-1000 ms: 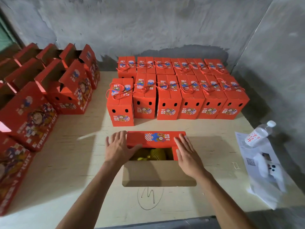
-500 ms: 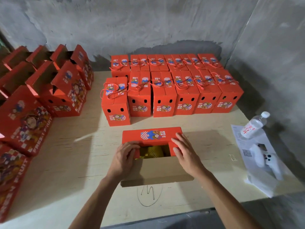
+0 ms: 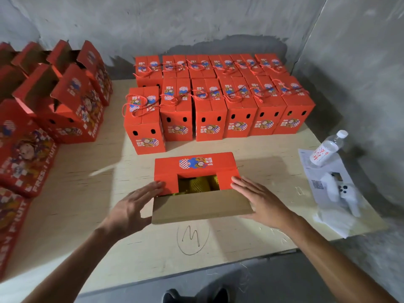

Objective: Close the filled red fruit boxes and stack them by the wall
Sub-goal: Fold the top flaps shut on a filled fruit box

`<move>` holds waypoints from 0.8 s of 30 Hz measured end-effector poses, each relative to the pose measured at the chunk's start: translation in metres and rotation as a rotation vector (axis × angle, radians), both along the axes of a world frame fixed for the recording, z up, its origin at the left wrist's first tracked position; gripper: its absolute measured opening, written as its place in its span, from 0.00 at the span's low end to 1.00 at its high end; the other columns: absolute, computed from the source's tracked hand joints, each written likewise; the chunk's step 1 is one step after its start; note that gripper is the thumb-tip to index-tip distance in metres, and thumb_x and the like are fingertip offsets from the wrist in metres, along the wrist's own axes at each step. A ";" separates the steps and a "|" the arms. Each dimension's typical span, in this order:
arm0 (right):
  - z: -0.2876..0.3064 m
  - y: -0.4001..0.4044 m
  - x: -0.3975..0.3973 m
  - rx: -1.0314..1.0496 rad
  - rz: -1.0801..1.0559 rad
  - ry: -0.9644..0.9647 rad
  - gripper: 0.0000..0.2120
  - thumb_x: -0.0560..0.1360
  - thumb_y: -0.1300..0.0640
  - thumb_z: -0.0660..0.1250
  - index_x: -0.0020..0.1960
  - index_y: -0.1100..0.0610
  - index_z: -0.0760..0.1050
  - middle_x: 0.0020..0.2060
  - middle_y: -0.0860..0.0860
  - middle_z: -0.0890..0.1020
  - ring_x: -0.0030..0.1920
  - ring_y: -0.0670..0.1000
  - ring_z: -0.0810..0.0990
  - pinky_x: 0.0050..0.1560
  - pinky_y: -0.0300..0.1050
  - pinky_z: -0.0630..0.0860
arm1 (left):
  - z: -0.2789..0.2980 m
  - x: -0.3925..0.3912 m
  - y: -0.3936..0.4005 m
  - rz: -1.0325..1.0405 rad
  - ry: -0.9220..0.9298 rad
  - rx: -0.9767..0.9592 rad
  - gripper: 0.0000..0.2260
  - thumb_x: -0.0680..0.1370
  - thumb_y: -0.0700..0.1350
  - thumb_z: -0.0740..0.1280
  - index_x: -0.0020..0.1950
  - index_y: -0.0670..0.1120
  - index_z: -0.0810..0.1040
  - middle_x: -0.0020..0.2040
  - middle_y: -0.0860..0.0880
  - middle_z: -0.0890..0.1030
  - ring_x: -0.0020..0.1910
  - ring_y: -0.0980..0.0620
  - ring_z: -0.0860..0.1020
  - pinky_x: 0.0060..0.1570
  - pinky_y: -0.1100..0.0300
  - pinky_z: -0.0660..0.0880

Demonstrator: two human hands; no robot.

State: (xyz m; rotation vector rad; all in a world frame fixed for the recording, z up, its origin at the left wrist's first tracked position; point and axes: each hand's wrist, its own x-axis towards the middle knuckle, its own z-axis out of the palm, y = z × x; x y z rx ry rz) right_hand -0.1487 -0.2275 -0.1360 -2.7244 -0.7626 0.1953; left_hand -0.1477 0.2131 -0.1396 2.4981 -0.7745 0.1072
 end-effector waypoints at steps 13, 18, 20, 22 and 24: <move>-0.026 0.096 0.051 0.310 -0.419 -0.594 0.13 0.83 0.54 0.64 0.61 0.61 0.82 0.60 0.53 0.83 0.60 0.55 0.81 0.63 0.53 0.76 | -0.009 0.031 -0.109 0.533 -0.198 0.002 0.14 0.85 0.50 0.58 0.63 0.45 0.79 0.62 0.47 0.80 0.63 0.43 0.76 0.68 0.44 0.68; -0.036 0.104 0.056 0.378 -0.542 -0.665 0.10 0.82 0.52 0.64 0.54 0.55 0.83 0.52 0.50 0.81 0.52 0.52 0.80 0.50 0.48 0.78 | -0.019 0.036 -0.108 0.540 -0.303 -0.064 0.08 0.84 0.49 0.65 0.55 0.46 0.80 0.55 0.49 0.80 0.53 0.47 0.76 0.60 0.49 0.71; -0.041 0.103 0.053 0.372 -0.551 -0.680 0.10 0.82 0.50 0.64 0.52 0.54 0.81 0.51 0.49 0.80 0.50 0.52 0.78 0.48 0.48 0.77 | -0.025 0.035 -0.105 0.519 -0.358 -0.077 0.07 0.85 0.48 0.63 0.53 0.47 0.78 0.53 0.49 0.79 0.50 0.47 0.75 0.56 0.50 0.71; -0.042 0.103 0.051 0.362 -0.540 -0.707 0.10 0.83 0.50 0.64 0.50 0.53 0.80 0.50 0.49 0.79 0.49 0.53 0.77 0.47 0.49 0.76 | -0.028 0.036 -0.104 0.510 -0.396 -0.075 0.08 0.85 0.49 0.62 0.52 0.47 0.78 0.51 0.49 0.78 0.49 0.47 0.74 0.54 0.51 0.70; -0.039 0.105 0.053 0.369 -0.562 -0.699 0.10 0.83 0.50 0.64 0.49 0.54 0.80 0.48 0.49 0.79 0.48 0.54 0.77 0.47 0.52 0.76 | -0.029 0.040 -0.104 0.517 -0.396 -0.093 0.09 0.84 0.50 0.64 0.51 0.47 0.80 0.50 0.49 0.79 0.47 0.46 0.74 0.53 0.51 0.70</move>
